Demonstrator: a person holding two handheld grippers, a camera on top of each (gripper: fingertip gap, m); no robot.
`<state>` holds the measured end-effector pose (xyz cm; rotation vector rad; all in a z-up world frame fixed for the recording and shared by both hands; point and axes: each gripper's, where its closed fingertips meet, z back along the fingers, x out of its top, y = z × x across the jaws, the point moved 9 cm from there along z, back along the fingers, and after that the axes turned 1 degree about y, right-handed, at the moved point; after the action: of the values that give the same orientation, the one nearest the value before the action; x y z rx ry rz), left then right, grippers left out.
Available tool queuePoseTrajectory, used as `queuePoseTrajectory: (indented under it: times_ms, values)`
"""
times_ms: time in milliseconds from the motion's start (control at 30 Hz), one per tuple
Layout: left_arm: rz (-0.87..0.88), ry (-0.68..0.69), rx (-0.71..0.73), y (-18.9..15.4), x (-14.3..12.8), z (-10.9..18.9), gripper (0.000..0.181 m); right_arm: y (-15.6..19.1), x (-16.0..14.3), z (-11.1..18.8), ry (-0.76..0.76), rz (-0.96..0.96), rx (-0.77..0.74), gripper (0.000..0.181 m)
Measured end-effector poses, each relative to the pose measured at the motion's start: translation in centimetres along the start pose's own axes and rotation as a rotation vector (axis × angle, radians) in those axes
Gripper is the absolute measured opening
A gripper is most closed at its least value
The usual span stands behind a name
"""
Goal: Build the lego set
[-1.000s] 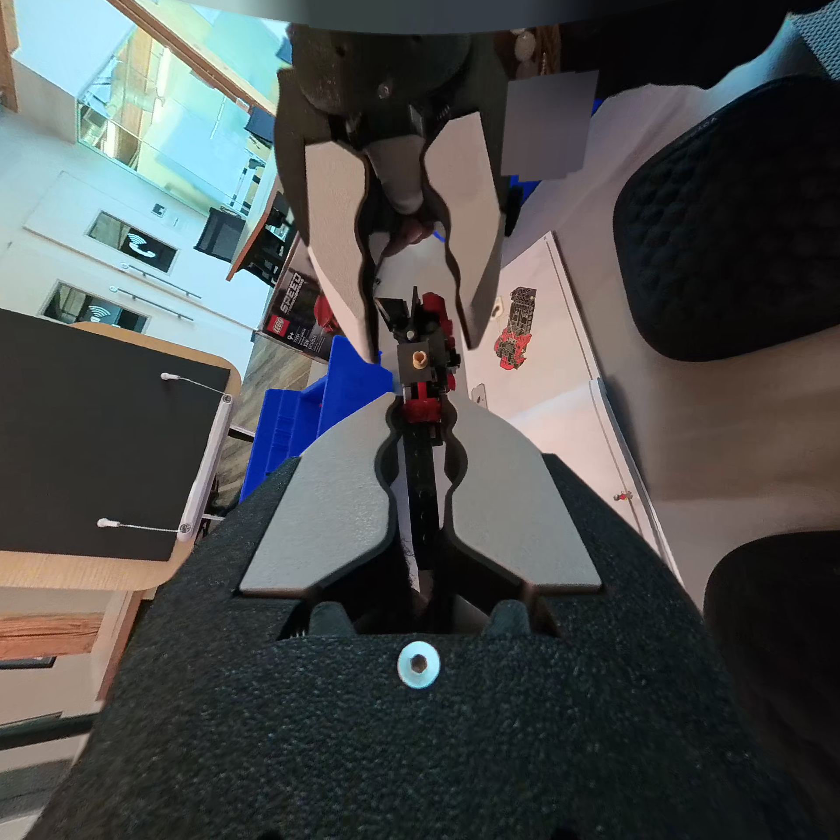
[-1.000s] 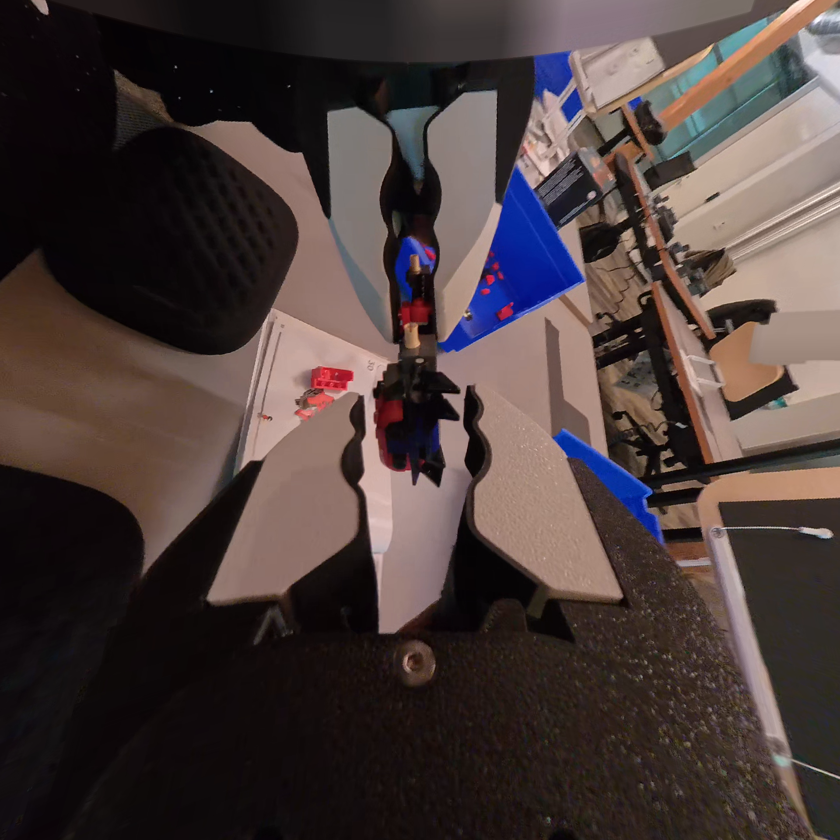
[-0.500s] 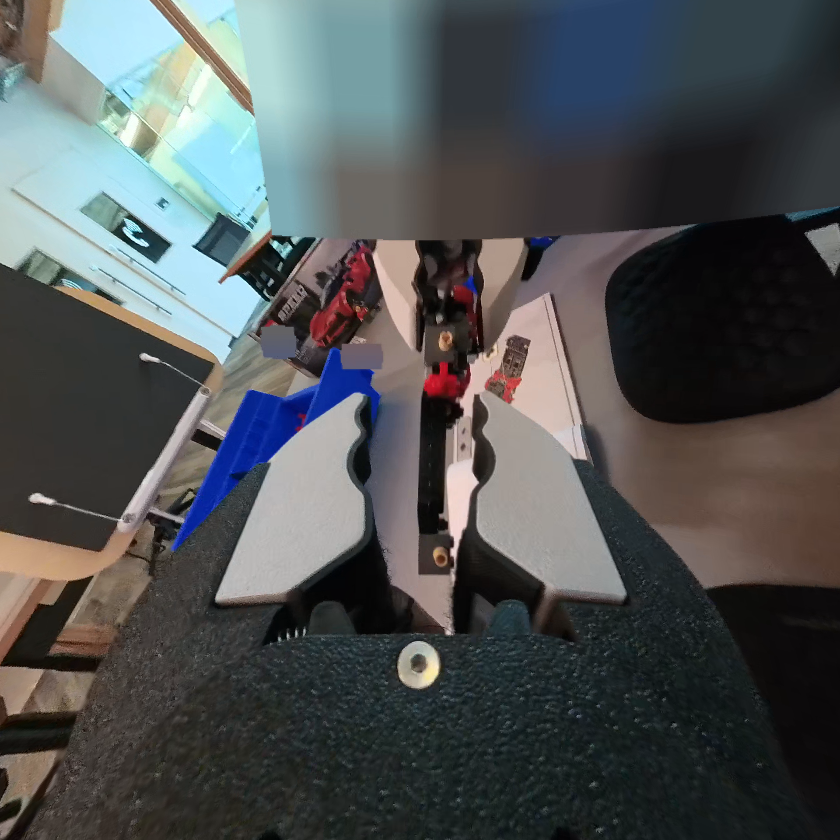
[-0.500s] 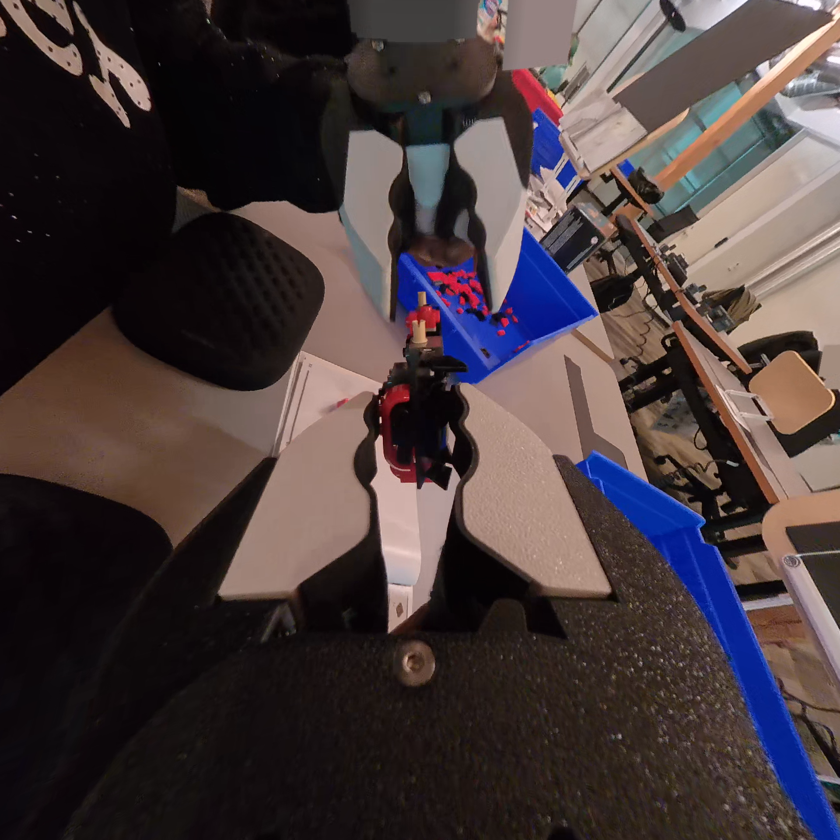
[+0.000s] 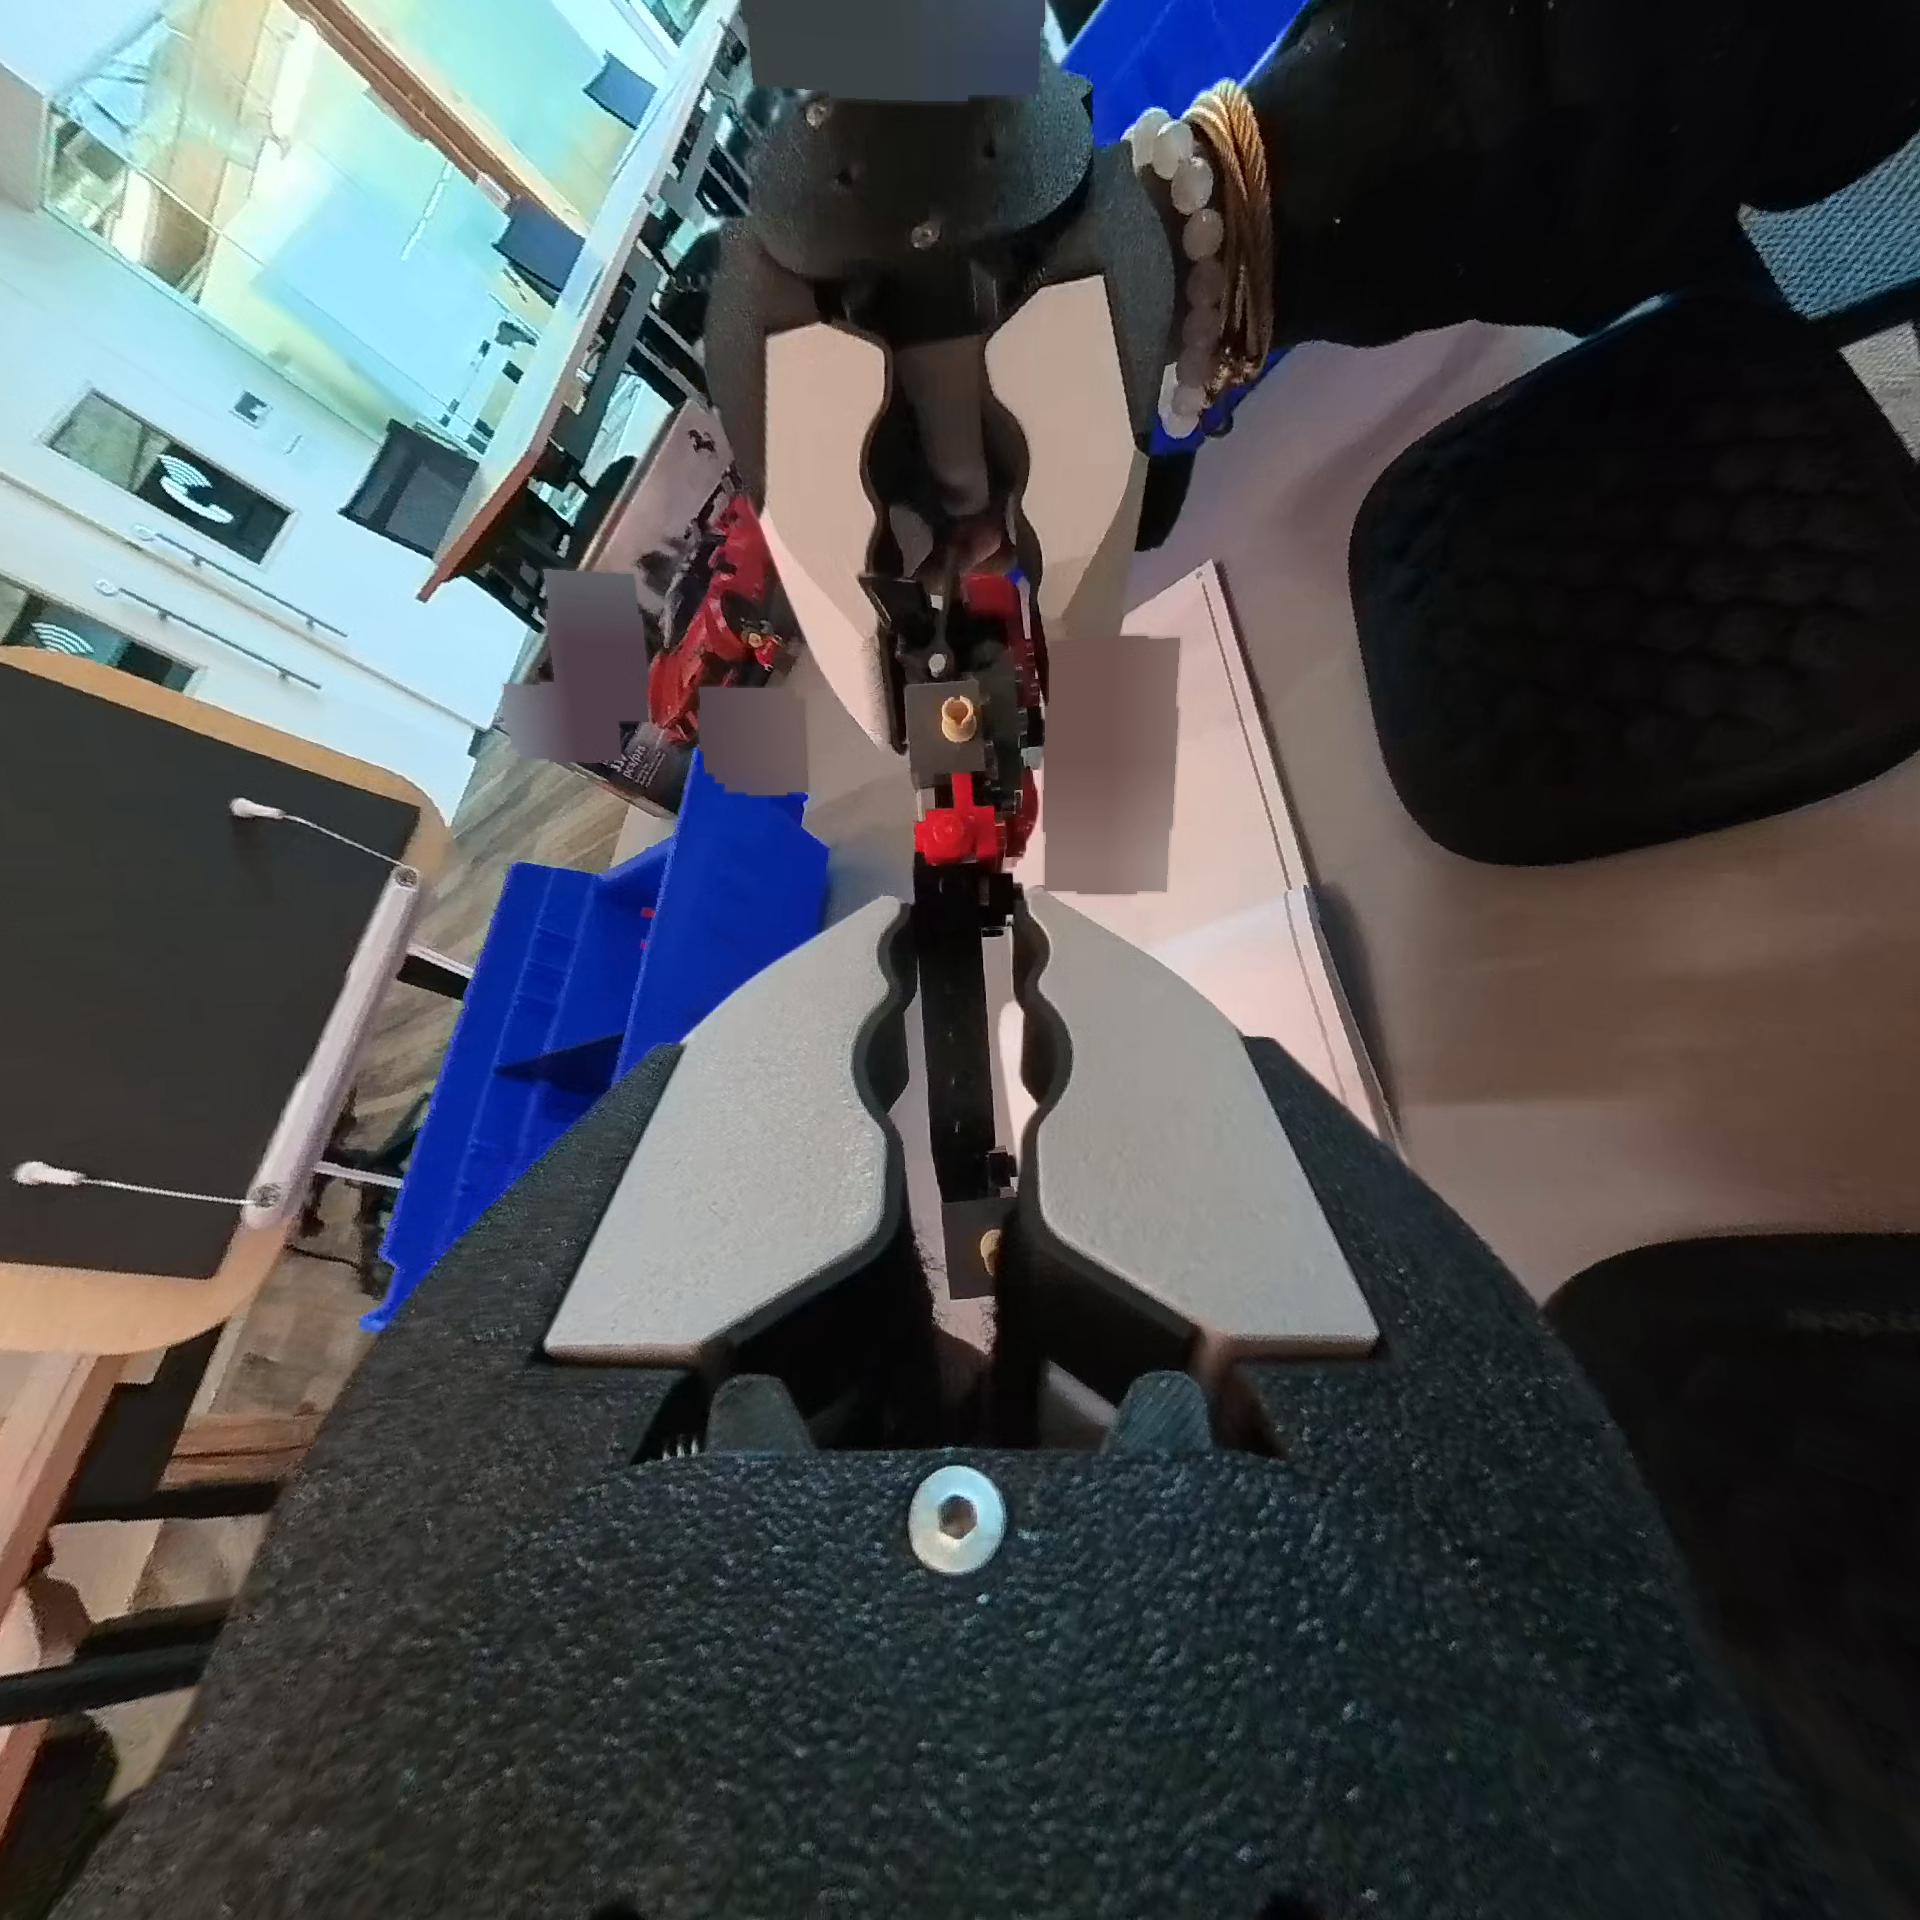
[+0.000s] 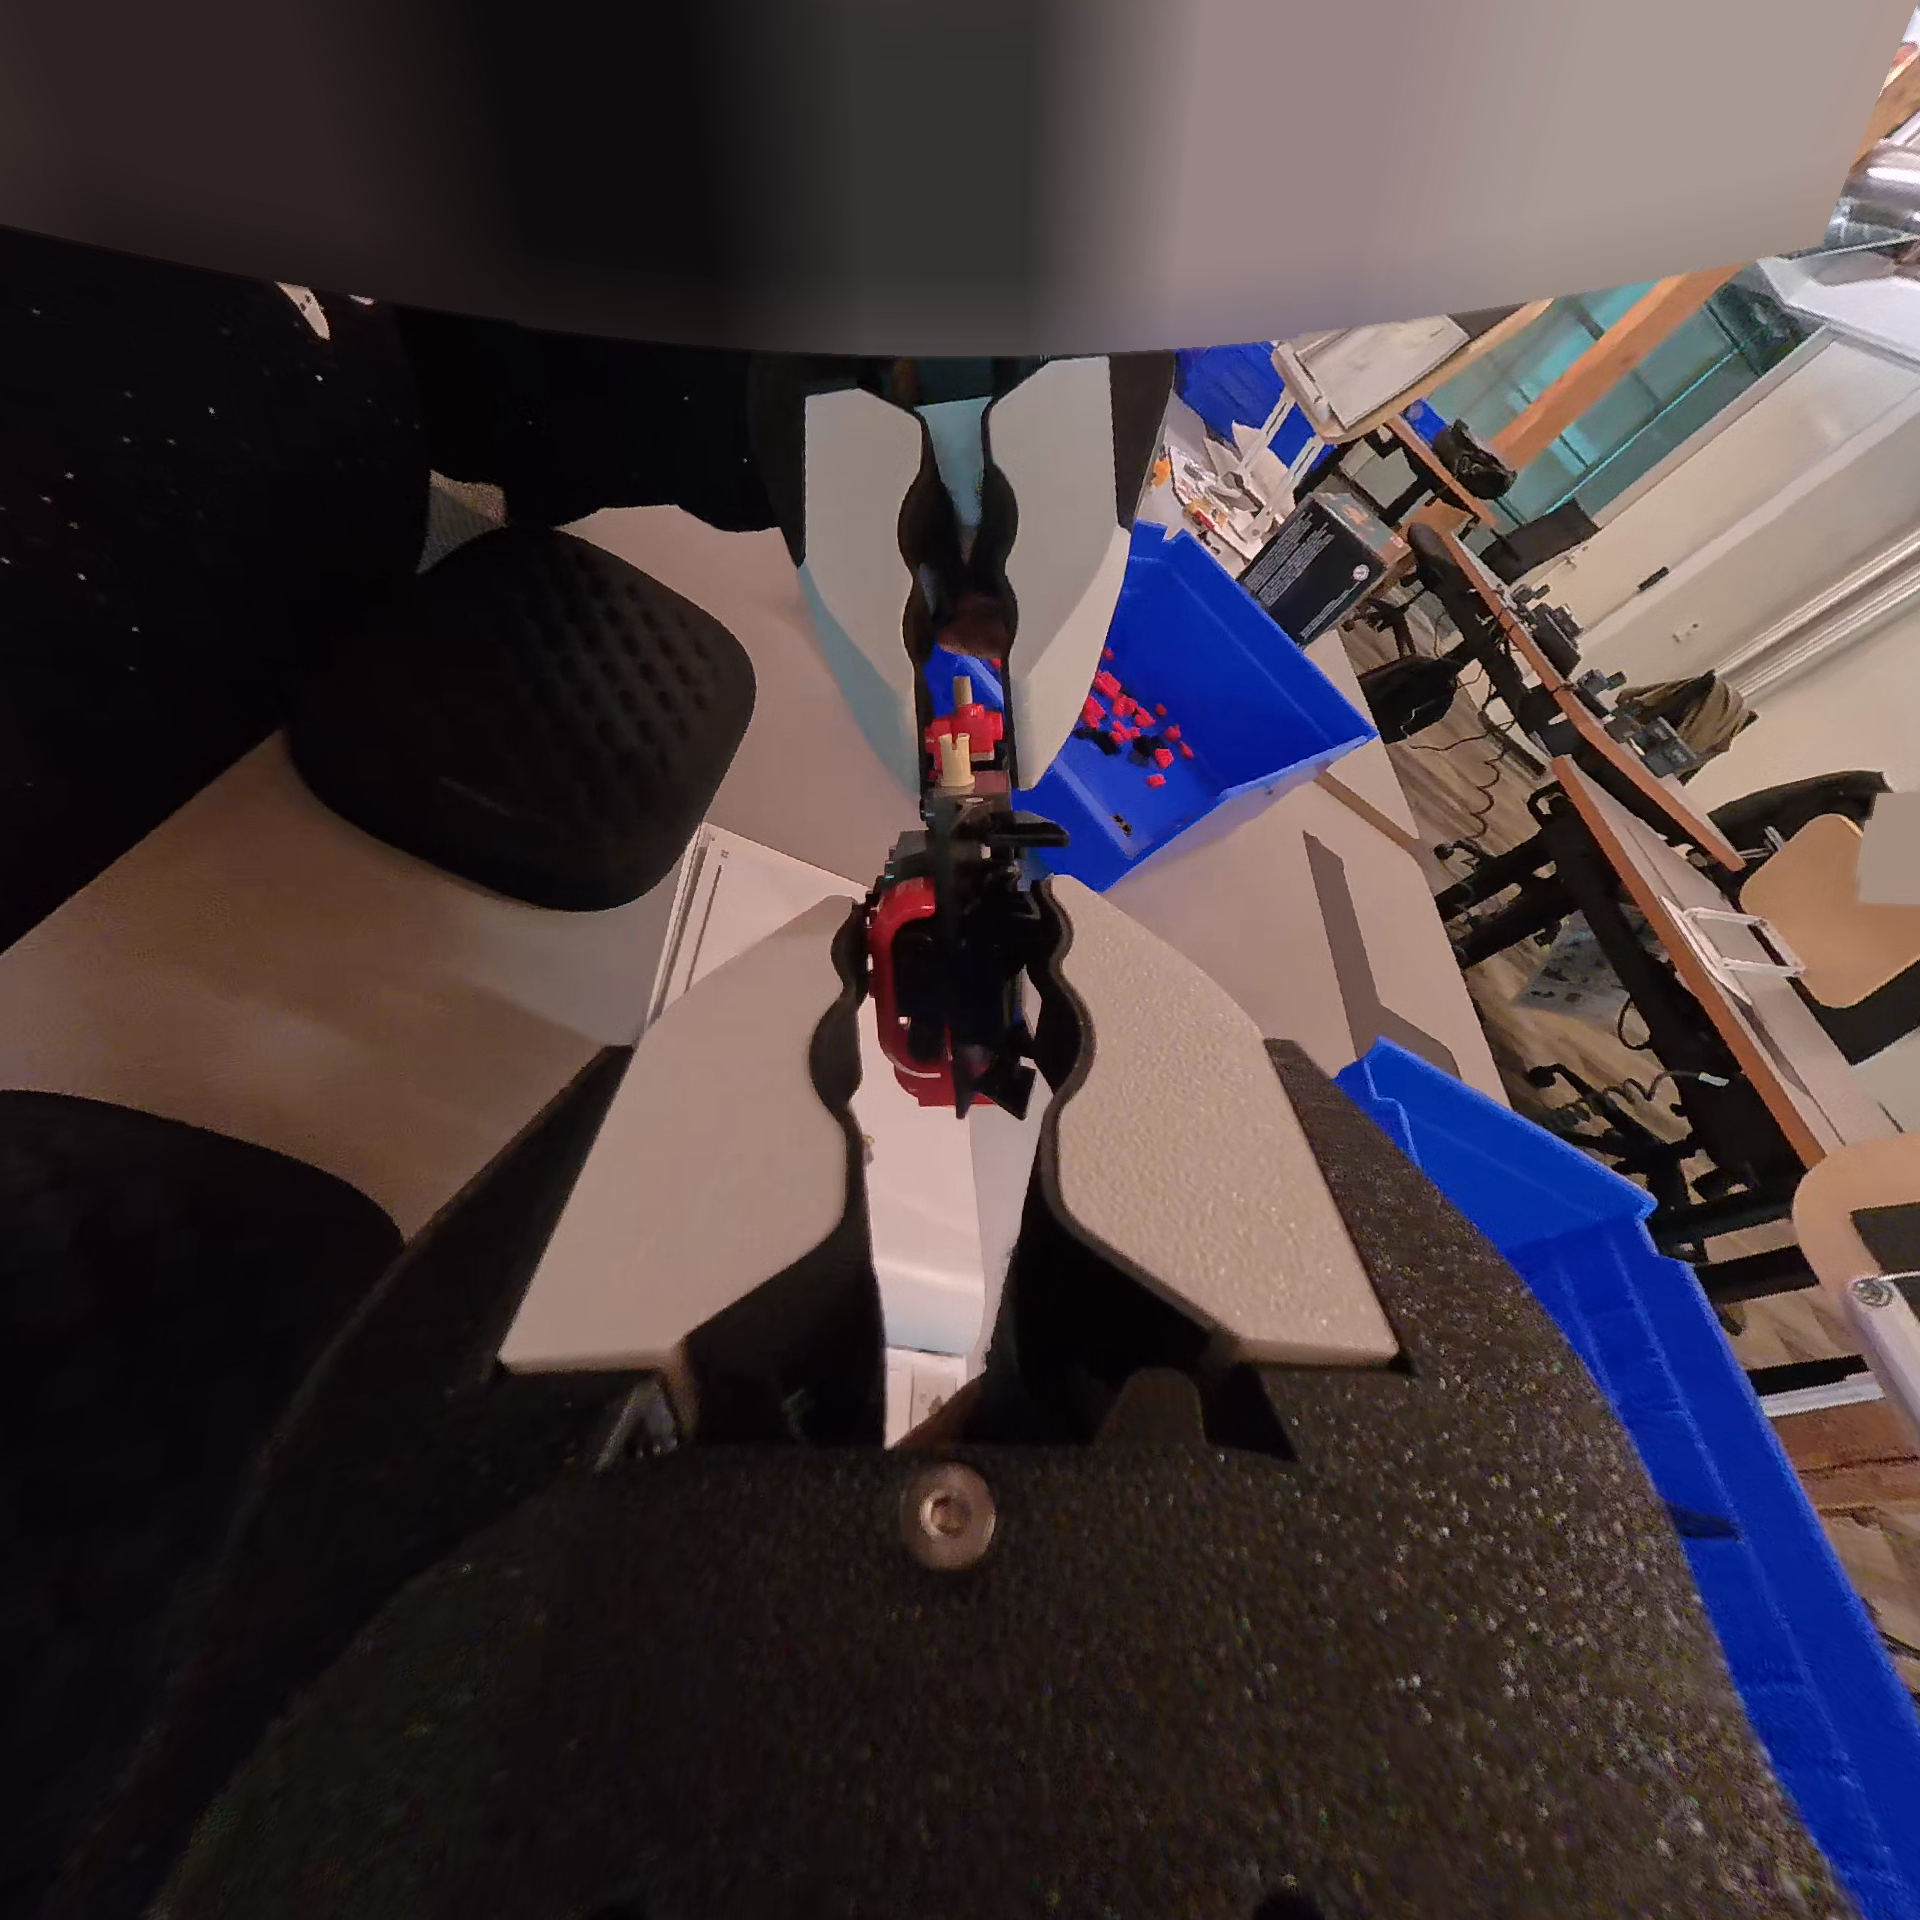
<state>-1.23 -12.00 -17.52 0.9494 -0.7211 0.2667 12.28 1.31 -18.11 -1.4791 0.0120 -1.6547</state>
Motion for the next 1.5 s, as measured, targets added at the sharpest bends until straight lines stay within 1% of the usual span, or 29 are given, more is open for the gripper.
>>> queuePoseTrajectory:
  times_ms: [33,167,267,333,367,467,600,667,700,767,867,933,1033,1133,1233,1300,1333,1400,1500]
  values:
    - [0.016,0.004,-0.011,0.1,0.0,0.0,0.017,0.0,-0.1,0.0,-0.008,-0.014,0.005,0.029]
    - [0.073,0.007,-0.026,0.4,-0.1,0.0,0.019,-0.3,-0.7,-0.1,-0.059,-0.108,0.028,0.029]
    - [0.081,0.019,-0.004,0.6,0.0,0.0,0.032,-0.4,-1.1,-0.1,-0.101,-0.147,0.044,0.029]
    - [0.085,0.028,-0.012,0.5,0.1,-0.1,0.033,-0.4,-1.2,-0.1,-0.116,-0.152,0.044,0.029]
    - [0.085,0.024,-0.015,0.5,0.2,-0.2,0.032,-0.4,-1.2,-0.1,-0.118,-0.153,0.042,0.029]
    - [0.092,0.013,-0.027,0.4,0.4,-0.2,0.020,-0.4,-1.2,-0.1,-0.127,-0.152,0.040,0.029]
    - [0.098,0.008,-0.035,0.3,0.3,-0.3,0.021,-0.4,-1.2,-0.1,-0.128,-0.154,0.045,0.029]
    - [0.097,0.014,-0.024,0.3,0.1,-0.3,0.030,-0.3,-1.2,-0.2,-0.127,-0.153,0.057,0.029]
    - [0.093,0.019,-0.025,0.3,0.1,-0.3,0.029,-0.3,-1.2,-0.3,-0.128,-0.154,0.059,0.029]
    - [0.090,0.011,-0.049,0.1,0.1,-0.3,0.020,-0.2,-1.1,-0.3,-0.134,-0.152,0.054,0.029]
    - [0.111,-0.003,-0.061,0.2,0.1,-0.2,0.019,-0.3,-1.2,-0.3,-0.149,-0.163,0.061,0.029]
    - [0.180,-0.006,-0.083,0.5,-0.1,-0.2,0.019,-0.5,-1.3,-0.4,-0.150,-0.194,0.065,0.029]
    - [0.356,-0.046,-0.136,1.2,-1.0,-0.1,0.019,-1.4,-1.2,-0.6,-0.154,-0.296,0.068,0.032]
    - [0.547,-0.102,-0.178,2.0,-2.5,0.3,0.019,-2.5,-0.8,-0.4,-0.174,-0.364,0.043,0.050]
    - [0.710,-0.162,-0.187,2.6,-4.3,0.8,0.019,-3.4,-0.5,0.5,-0.204,-0.407,-0.019,0.055]
    - [0.774,-0.189,-0.165,2.7,-5.2,1.3,0.019,-3.5,-0.7,1.2,-0.166,-0.425,-0.052,0.056]
    - [0.782,-0.181,-0.147,2.7,-5.5,1.5,0.019,-3.4,-1.1,1.4,-0.114,-0.432,-0.066,0.056]
    - [0.732,-0.118,-0.086,2.5,-5.7,2.1,0.019,-2.8,-1.9,1.9,-0.002,-0.450,-0.066,0.055]
    - [0.593,0.028,0.031,2.2,-5.7,3.3,0.019,-1.4,-3.2,1.9,0.140,-0.518,-0.028,0.045]
